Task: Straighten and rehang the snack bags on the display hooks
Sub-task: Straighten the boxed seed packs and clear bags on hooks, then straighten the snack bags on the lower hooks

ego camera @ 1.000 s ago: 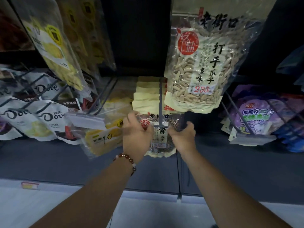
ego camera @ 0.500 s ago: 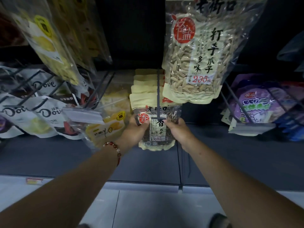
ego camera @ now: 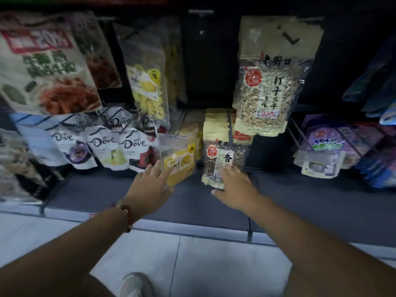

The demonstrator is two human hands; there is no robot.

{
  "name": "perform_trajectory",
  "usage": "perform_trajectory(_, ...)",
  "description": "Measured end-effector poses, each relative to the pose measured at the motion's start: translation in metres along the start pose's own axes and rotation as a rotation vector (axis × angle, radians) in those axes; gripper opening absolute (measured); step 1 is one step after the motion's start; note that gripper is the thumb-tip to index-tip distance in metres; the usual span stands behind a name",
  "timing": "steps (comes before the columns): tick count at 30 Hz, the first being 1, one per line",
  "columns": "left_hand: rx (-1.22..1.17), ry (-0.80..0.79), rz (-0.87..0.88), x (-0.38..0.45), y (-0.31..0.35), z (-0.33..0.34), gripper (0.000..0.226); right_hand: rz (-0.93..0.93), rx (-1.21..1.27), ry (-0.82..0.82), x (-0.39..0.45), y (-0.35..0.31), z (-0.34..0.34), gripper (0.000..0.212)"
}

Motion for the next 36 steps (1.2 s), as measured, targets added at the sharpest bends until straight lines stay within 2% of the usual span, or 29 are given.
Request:
perform_trajectory(4, 0.033, 0.034, 0.004, -0.025, -0.007, -0.006, 0.072, -0.089, -0.106, -0.093, -0.017, -0.038, 0.0, 0.086)
perform_trajectory(9, 0.053, -0.011, 0.047, -0.023, -0.01, -0.012, 0.078, -0.129, -0.135, -0.055, -0.01, -0.062, -0.009, 0.083)
perform_trajectory(12, -0.07, -0.049, 0.082, -0.003, -0.011, -0.006, 0.081, -0.115, -0.091, -0.005, 0.008, -0.062, -0.003, 0.079)
perform_trajectory(14, -0.123, -0.02, 0.093, 0.015, -0.015, 0.004, 0.08, -0.105, -0.069, 0.032, 0.024, -0.059, 0.007, 0.077)
perform_trajectory(19, -0.041, 0.053, 0.129, 0.05, -0.025, 0.028, 0.076, -0.077, 0.023, 0.116, 0.062, -0.065, 0.027, 0.072)
perform_trajectory(24, 0.05, 0.013, 0.113, 0.039, -0.034, 0.025, 0.08, -0.096, -0.063, -0.017, 0.06, -0.068, 0.032, 0.083)
perform_trajectory(30, 0.059, -0.023, 0.05, 0.024, -0.037, 0.011, 0.083, -0.069, -0.056, 0.028, 0.038, -0.072, 0.021, 0.084)
perform_trajectory(36, 0.112, 0.099, 0.108, 0.032, -0.024, 0.024, 0.085, -0.018, -0.074, 0.004, 0.026, -0.061, 0.035, 0.084)
Point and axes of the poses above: each hand's wrist, its own x-axis towards the middle knuckle, its own z-axis out of the palm, y = z × x, the point moved 3 cm from there along x, towards the middle knuckle, and after that the axes turned 5 degrees about x, right-handed, at the moved point
